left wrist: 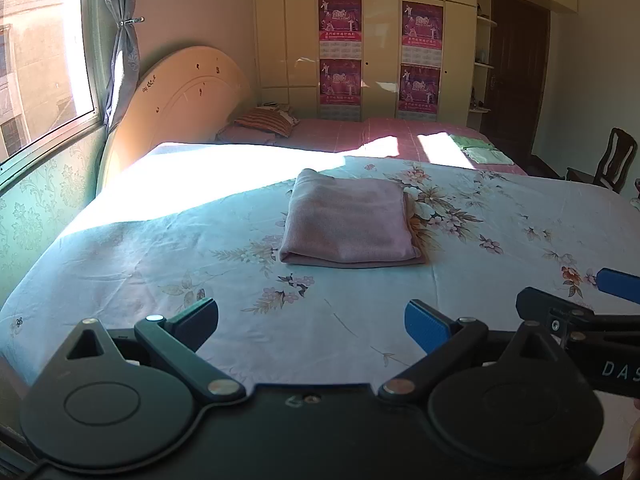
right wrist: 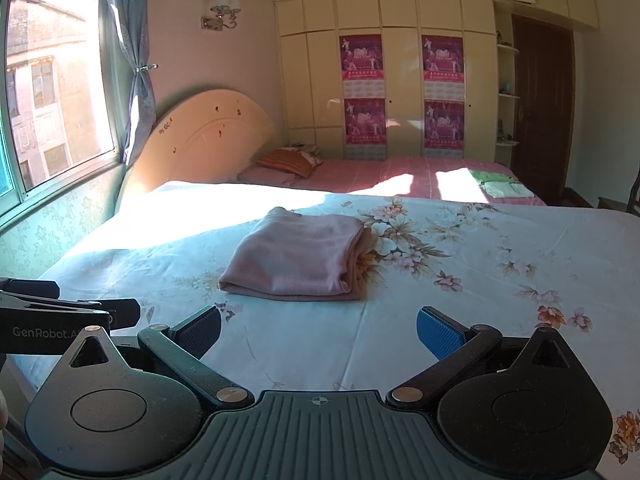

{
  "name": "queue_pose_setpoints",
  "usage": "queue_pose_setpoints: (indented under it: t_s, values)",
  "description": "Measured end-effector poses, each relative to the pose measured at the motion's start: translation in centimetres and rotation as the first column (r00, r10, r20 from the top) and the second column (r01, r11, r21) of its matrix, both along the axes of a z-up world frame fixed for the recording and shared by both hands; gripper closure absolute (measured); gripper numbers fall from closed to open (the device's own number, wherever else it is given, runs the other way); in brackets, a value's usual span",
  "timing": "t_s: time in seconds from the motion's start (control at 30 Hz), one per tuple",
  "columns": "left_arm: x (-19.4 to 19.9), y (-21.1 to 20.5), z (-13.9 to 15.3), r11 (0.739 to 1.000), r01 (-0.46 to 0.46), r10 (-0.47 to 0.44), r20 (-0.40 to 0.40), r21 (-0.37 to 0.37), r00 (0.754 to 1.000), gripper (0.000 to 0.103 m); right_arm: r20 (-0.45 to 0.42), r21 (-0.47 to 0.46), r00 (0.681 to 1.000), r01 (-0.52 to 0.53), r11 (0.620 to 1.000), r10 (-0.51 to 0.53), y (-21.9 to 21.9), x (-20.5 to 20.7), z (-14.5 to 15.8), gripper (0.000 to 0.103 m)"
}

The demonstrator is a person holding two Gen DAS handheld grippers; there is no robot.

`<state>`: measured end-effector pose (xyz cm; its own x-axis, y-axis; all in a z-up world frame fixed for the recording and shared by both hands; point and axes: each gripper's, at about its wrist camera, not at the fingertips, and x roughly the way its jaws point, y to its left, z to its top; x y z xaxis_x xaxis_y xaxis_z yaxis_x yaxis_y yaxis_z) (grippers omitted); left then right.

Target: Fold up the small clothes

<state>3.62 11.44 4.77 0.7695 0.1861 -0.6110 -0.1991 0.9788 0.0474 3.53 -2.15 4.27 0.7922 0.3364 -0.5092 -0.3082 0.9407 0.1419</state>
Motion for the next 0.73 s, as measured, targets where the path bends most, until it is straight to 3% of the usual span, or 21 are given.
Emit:
queue_pose_setpoints:
  t_s: [0.5,0.73]
  values:
    - [0.64,-0.12,-0.28,1.000,0.011,-0.012,-0.015,-0.002,1.000,0.003,-0.007,0.004,1.000,0.001,1.000,-0.001,-0.02,0.46,-0.28,0.000]
    - [0.77,-0.31,-0.60,0.999,0.039,-0.040,0.030,0.029,0.999,0.009,-0.019,0.004,1.000,0.000,1.000,0.000,0.08,0.89,-0.59,0.000]
